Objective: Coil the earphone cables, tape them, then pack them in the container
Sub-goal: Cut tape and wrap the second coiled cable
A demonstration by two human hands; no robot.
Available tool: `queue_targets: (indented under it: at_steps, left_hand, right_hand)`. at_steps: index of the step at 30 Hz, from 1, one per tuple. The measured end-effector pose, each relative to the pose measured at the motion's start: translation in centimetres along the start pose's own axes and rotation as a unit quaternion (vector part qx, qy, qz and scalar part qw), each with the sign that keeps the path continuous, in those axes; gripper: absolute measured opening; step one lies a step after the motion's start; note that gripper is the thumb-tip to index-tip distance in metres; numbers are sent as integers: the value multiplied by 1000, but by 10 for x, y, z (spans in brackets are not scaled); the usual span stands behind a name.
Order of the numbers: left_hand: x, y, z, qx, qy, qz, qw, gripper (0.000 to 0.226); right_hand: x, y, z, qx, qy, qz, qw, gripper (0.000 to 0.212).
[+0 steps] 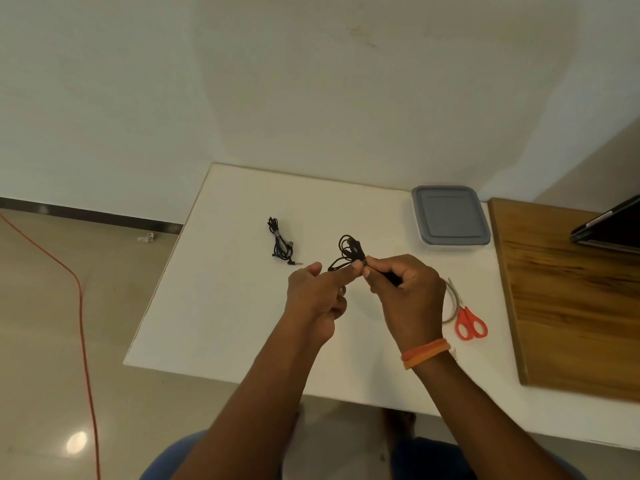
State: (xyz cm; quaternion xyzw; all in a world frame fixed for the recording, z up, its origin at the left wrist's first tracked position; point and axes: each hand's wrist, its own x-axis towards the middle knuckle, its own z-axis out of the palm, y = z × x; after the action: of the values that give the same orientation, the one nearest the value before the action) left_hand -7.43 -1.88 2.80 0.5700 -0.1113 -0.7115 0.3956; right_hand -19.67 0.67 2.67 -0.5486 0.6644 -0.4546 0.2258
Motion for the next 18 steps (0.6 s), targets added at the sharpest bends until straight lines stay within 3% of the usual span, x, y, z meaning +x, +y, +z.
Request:
queue_targets:
  at_steps: [6,9,12,18]
  left_hand:
    - [8,5,-9,-68,4,-47,997,66]
    - [12,8,-12,-85,1,-52,995,65]
    - [8,10,-9,-78,-3,-54,995,38]
    - [9,13,-10,-68,-5,-85,994,15]
  right_hand:
    - [2,-3,9,-121,-34,-146,981,3]
    - [6,-3,9,-98,-74,-158,980,3]
    - [7,-2,9,-97,-92,-166,977,4]
    - [2,-2,7,-125,-143,-226,955,10]
